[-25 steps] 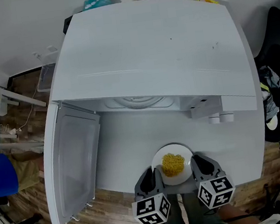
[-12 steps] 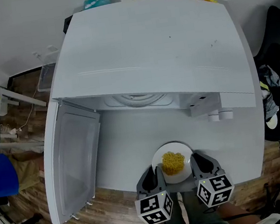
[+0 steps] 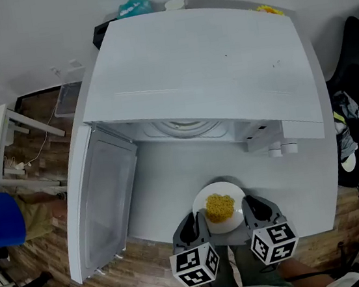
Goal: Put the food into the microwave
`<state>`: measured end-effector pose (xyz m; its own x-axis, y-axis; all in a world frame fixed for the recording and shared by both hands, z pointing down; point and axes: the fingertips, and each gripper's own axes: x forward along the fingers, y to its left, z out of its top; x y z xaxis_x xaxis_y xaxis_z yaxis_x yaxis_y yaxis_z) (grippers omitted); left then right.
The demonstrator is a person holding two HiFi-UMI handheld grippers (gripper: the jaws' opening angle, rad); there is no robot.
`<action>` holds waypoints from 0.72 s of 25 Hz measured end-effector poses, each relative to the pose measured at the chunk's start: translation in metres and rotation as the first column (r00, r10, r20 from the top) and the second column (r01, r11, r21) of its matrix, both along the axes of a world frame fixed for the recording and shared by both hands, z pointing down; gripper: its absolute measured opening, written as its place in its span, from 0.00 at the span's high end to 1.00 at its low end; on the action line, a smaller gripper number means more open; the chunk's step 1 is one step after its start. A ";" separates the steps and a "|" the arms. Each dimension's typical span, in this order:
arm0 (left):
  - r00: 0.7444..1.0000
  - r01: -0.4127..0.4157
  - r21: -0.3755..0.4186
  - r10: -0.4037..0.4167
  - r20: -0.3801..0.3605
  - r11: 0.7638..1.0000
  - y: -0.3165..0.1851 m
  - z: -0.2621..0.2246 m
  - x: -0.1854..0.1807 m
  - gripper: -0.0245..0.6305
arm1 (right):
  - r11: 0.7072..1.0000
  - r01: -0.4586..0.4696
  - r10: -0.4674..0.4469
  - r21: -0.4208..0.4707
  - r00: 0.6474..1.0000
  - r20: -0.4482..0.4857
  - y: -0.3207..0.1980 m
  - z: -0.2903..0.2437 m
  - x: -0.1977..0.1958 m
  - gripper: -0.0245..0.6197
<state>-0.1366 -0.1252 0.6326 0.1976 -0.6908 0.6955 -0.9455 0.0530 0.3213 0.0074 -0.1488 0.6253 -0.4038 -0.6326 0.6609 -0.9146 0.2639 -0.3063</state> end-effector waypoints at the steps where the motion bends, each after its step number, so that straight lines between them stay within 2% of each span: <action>1: 1.000 0.004 0.006 -0.004 0.000 1.000 -0.001 -0.003 -0.001 0.87 | 1.000 0.004 -0.004 0.007 1.000 0.001 -0.001 -0.004 -0.002 0.89; 18: 0.999 0.044 0.129 -0.046 0.017 0.991 -0.022 -0.076 -0.023 0.87 | 0.990 0.021 -0.027 0.138 0.999 0.041 -0.027 -0.077 -0.023 0.90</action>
<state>-0.1595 -0.1476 0.5561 0.1513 -0.7828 0.6036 -0.9494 0.0549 0.3091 -0.0154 -0.1758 0.5483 -0.4457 -0.7059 0.5505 -0.8945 0.3276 -0.3041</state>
